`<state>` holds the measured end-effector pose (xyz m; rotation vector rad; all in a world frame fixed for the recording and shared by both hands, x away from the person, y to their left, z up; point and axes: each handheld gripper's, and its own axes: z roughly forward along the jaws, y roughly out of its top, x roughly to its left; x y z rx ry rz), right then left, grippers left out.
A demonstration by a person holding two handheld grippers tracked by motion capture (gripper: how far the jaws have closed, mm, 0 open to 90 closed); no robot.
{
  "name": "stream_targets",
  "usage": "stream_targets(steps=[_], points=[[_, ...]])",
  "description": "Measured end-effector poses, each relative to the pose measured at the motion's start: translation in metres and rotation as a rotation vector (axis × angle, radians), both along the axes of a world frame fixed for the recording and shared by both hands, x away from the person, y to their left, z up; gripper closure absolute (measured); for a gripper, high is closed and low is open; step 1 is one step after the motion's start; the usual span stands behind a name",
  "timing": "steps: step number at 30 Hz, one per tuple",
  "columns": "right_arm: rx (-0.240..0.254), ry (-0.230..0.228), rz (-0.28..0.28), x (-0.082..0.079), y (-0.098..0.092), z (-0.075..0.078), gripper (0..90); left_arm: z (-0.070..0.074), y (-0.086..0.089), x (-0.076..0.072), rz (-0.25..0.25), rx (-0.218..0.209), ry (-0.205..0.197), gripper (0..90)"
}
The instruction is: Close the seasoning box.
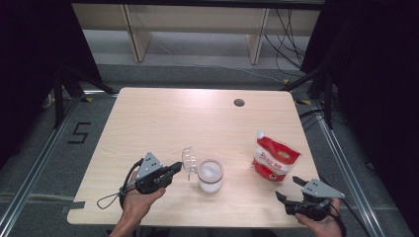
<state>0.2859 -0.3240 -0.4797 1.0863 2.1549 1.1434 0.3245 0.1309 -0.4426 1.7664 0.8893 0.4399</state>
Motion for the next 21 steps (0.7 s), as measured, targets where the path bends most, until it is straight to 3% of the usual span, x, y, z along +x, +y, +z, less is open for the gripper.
stream_targets(steps=[1,7,14,18,21], points=[[-0.003,-0.006,0.013,0.0013,-0.0007,-0.0001,19.8,0.0012,-0.0004,0.0001,-0.004,0.017,-0.002,89.2],[-0.021,-0.031,0.016,0.0013,-0.0005,0.0003,19.8,0.0027,-0.0048,0.0024,-0.012,0.007,0.007,89.2],[0.000,0.007,0.000,-0.0012,0.0022,0.0002,19.9,0.0041,-0.0066,0.0030,-0.023,0.011,-0.005,89.2],[-0.015,-0.024,0.019,0.0014,0.0004,0.0001,19.9,0.0044,-0.0069,0.0031,-0.024,0.016,-0.004,89.2],[-0.010,-0.010,0.018,0.0006,0.0008,0.0002,19.9,0.0041,-0.0082,0.0035,-0.029,0.011,-0.010,89.2]])
